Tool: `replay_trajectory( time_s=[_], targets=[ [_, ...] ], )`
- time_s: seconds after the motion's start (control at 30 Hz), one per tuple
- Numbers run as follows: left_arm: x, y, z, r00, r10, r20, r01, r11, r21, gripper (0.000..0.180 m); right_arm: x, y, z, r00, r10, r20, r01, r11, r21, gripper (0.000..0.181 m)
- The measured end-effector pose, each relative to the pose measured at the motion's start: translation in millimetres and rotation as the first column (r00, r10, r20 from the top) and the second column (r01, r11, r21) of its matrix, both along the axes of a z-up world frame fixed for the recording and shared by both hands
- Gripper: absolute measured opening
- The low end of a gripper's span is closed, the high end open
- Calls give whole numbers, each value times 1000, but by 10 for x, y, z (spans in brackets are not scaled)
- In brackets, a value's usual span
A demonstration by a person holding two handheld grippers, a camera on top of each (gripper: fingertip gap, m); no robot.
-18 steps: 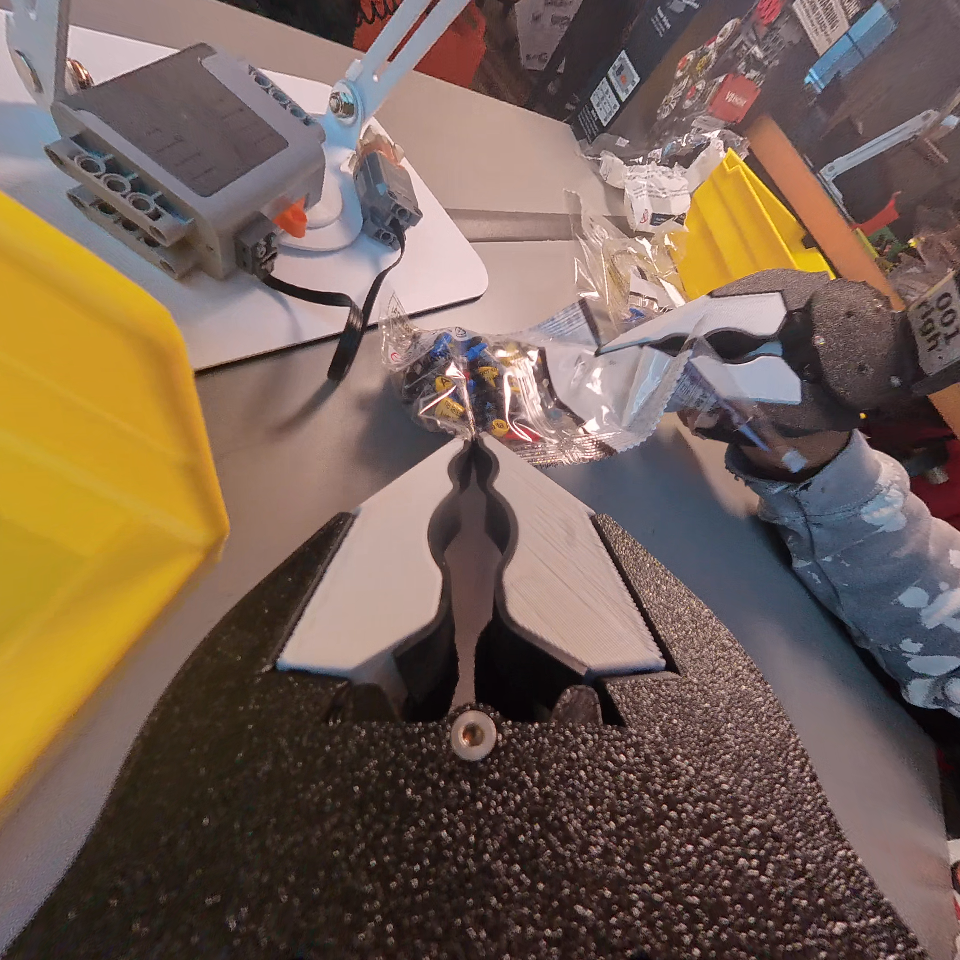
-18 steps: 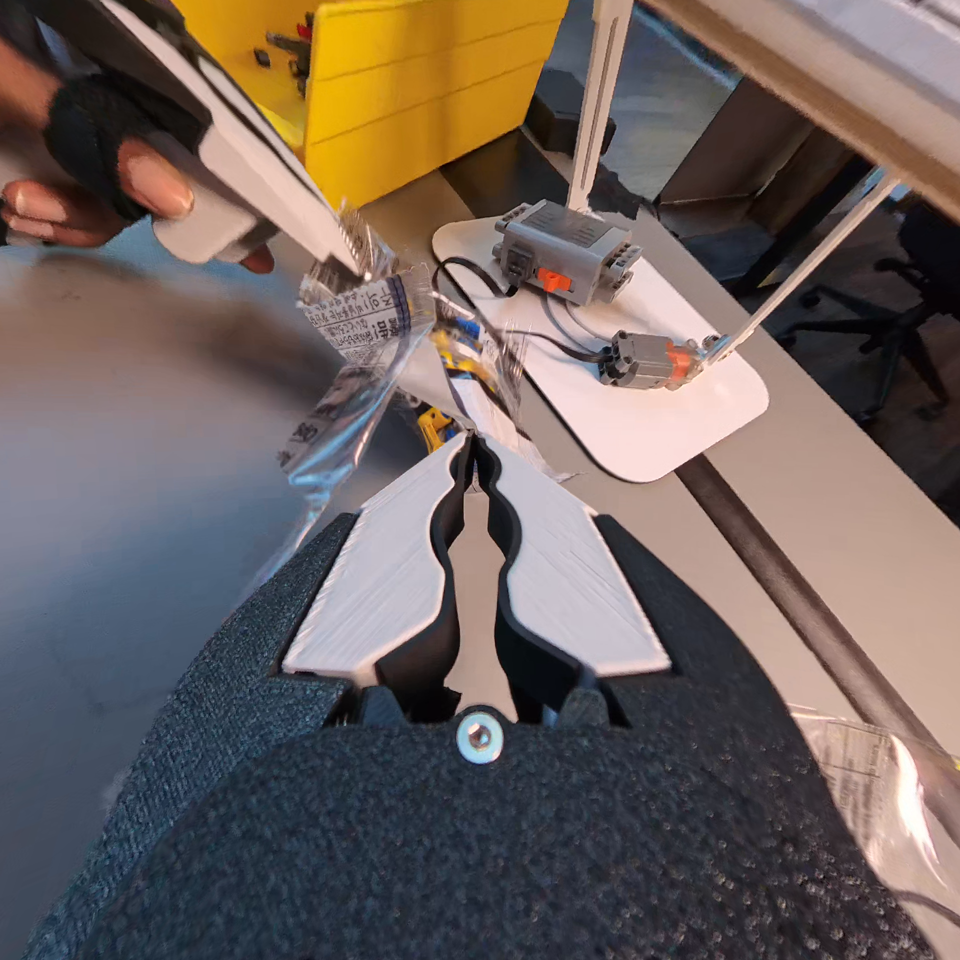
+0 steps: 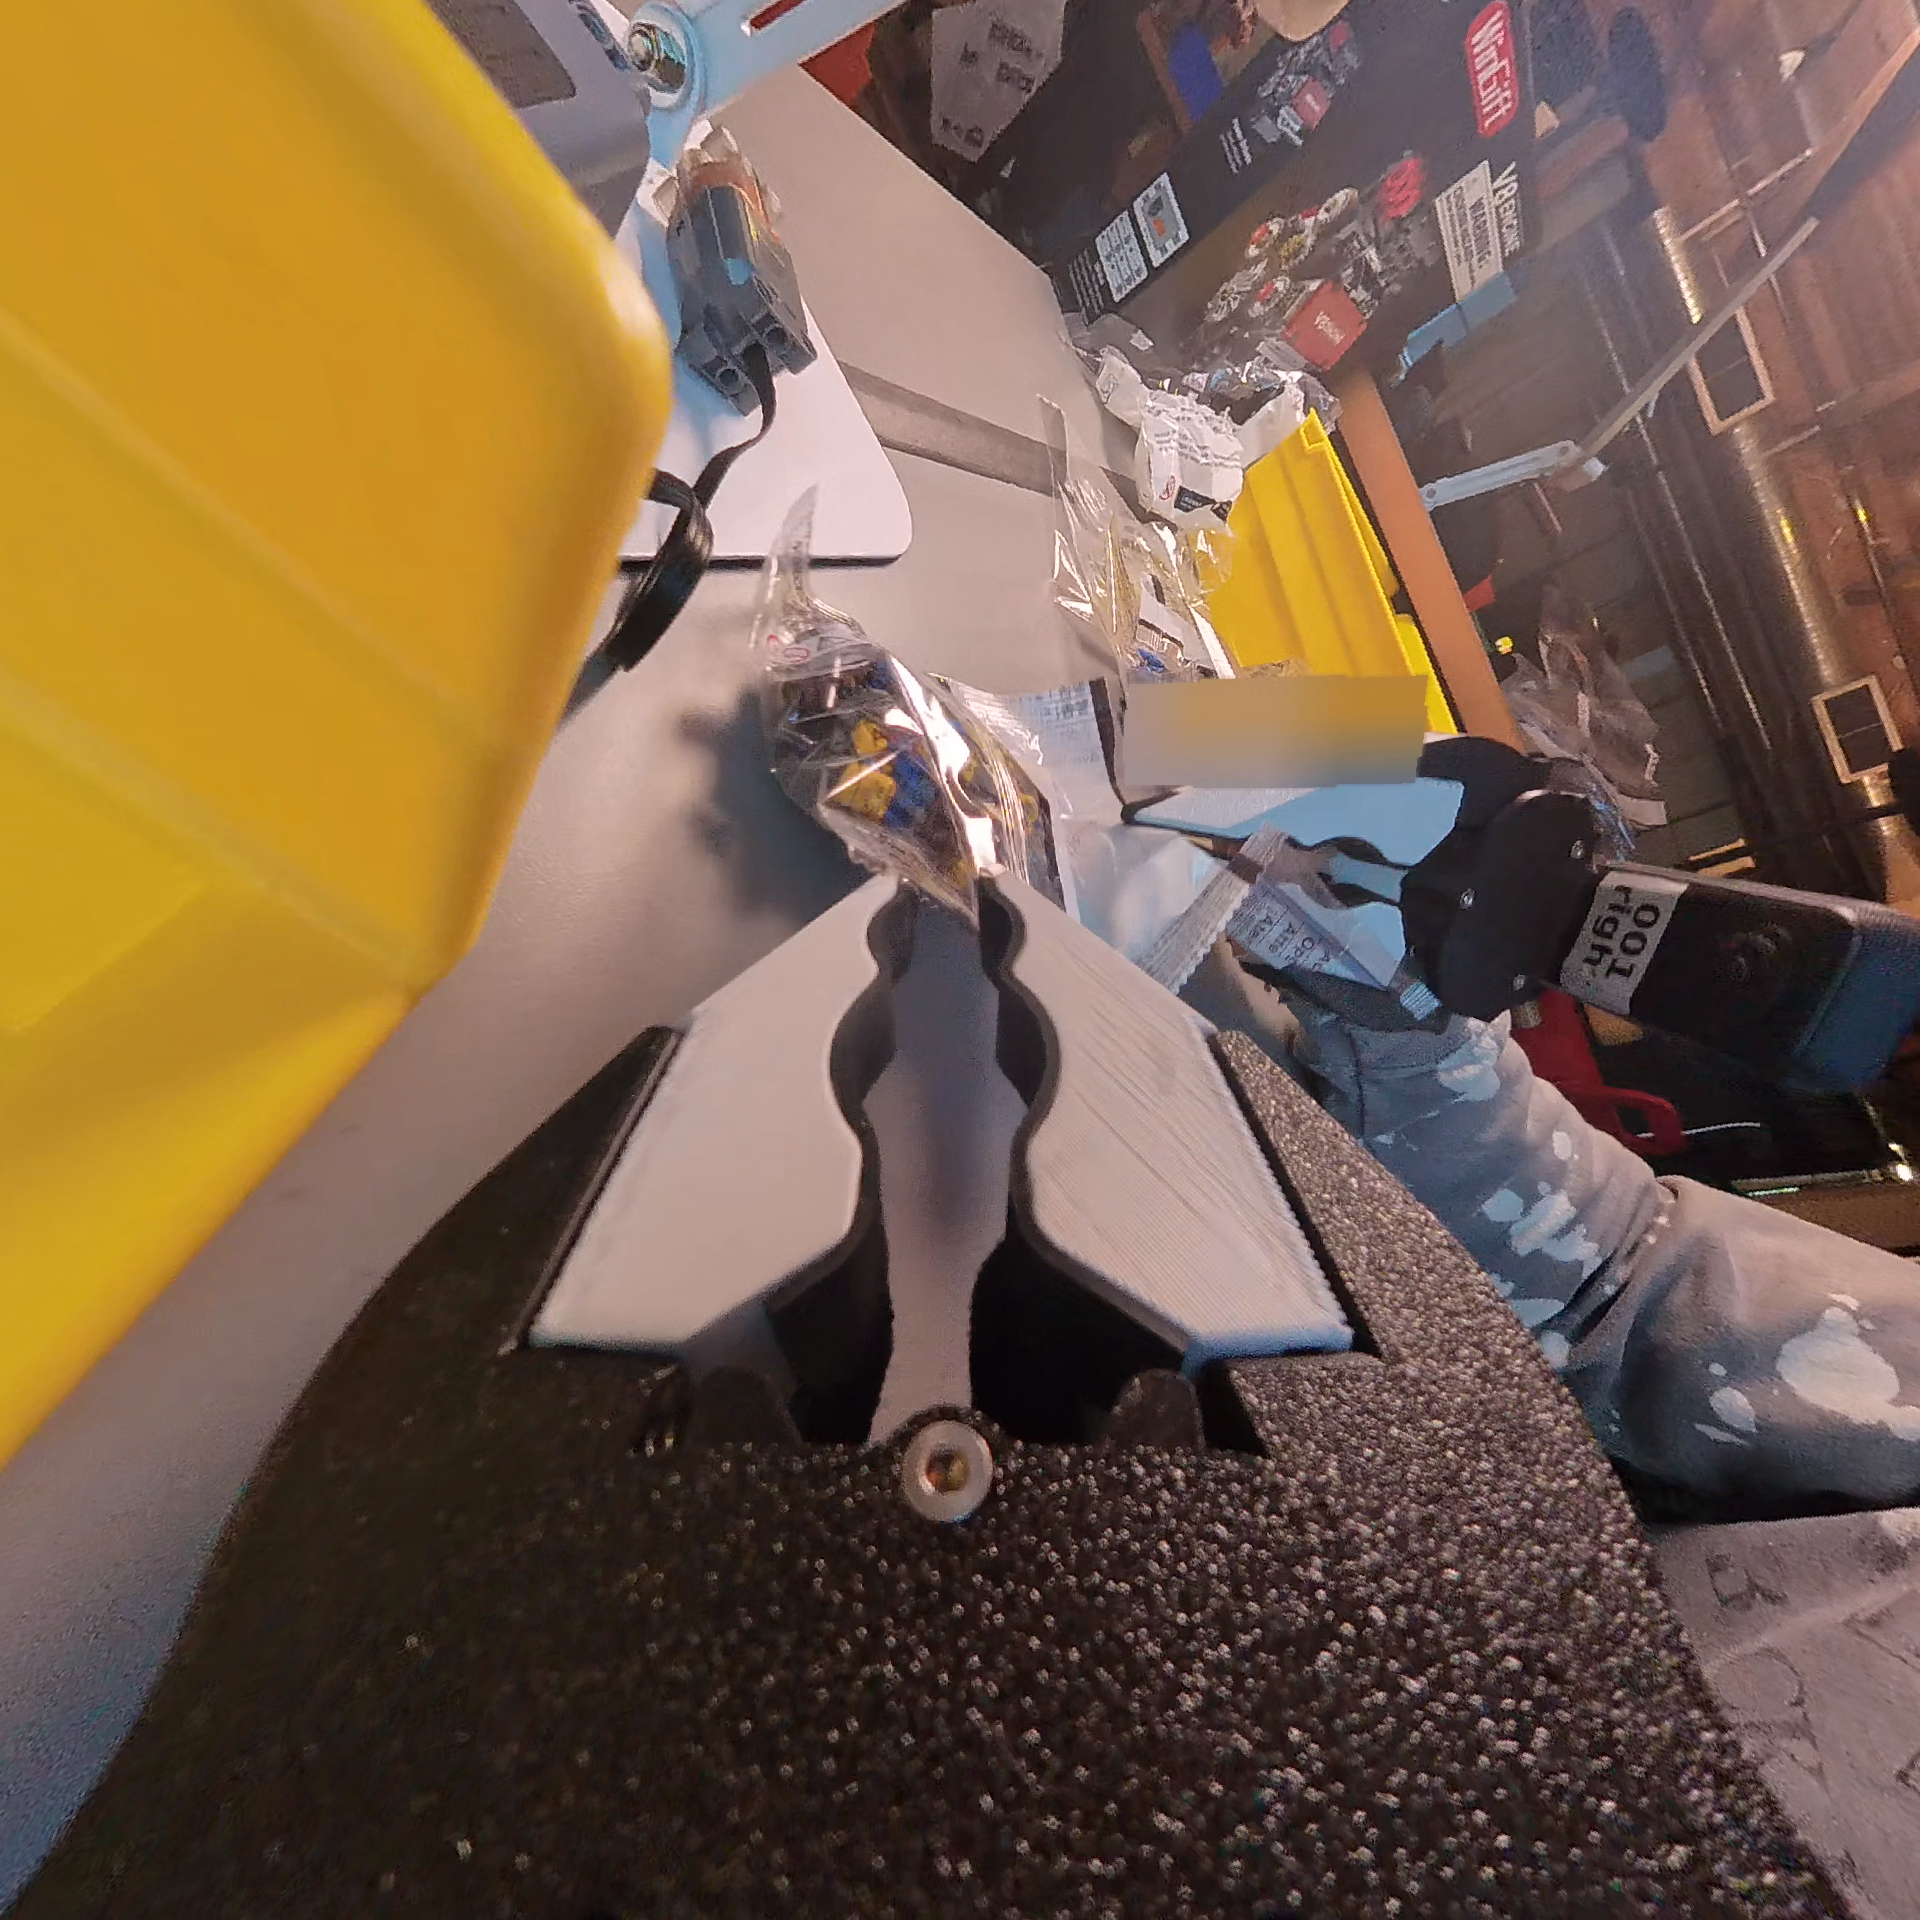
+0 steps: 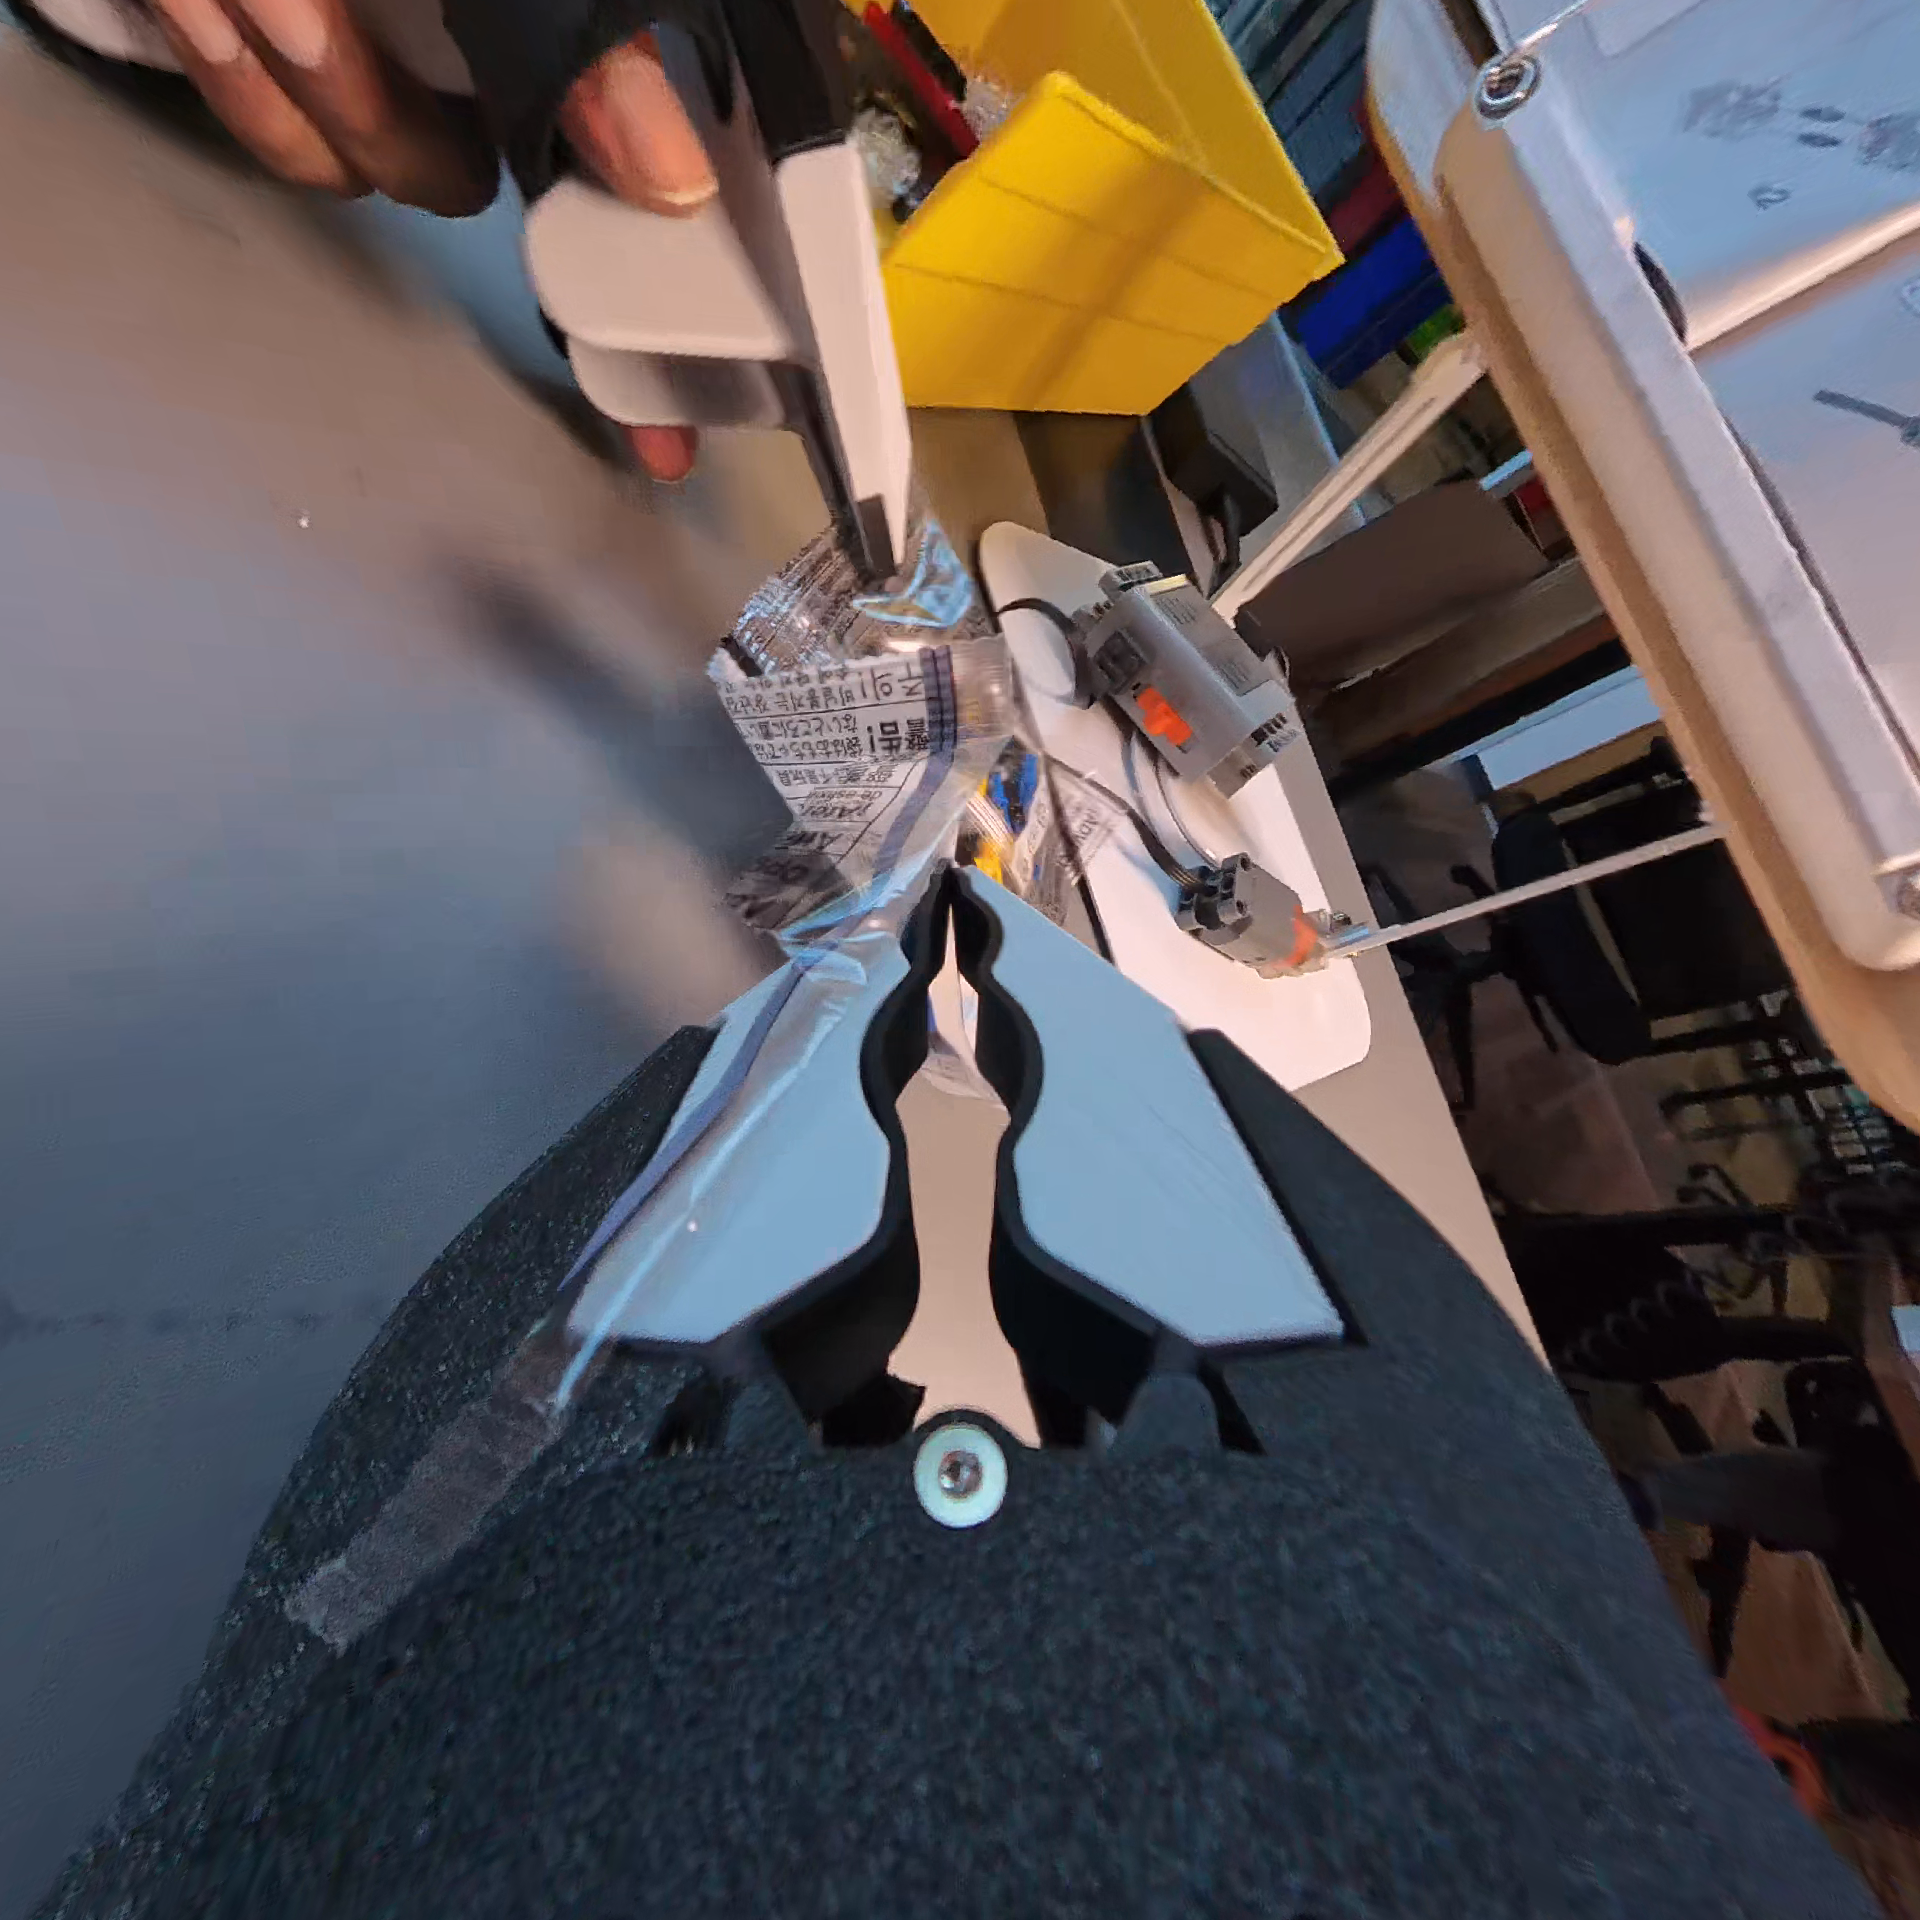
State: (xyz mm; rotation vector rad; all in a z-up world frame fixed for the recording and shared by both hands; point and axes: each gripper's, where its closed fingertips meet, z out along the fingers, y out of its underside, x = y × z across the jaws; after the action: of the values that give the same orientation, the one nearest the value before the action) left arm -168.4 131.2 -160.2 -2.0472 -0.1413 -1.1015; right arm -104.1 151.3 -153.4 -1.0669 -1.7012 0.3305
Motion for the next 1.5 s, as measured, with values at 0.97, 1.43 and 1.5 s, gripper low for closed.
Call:
replay_trajectory(
  time_s=[0.97, 1.43, 1.5],
  targets=[
    [631, -153, 998, 997, -65, 43, 52, 966, 255, 47, -85, -392, 1043, 943, -182, -279, -212, 320, -924, 0],
    [641, -225, 931, 987, -158, 17, 144, 936, 320, 0, -60, -323, 987, 929, -196, -313, -284, 163, -945, 0],
    [599, -210, 919, 991, -129, -43, 135, 936, 324, 0, -46, -300, 984, 928, -201, -313, -283, 164, -945, 0]
  ],
)
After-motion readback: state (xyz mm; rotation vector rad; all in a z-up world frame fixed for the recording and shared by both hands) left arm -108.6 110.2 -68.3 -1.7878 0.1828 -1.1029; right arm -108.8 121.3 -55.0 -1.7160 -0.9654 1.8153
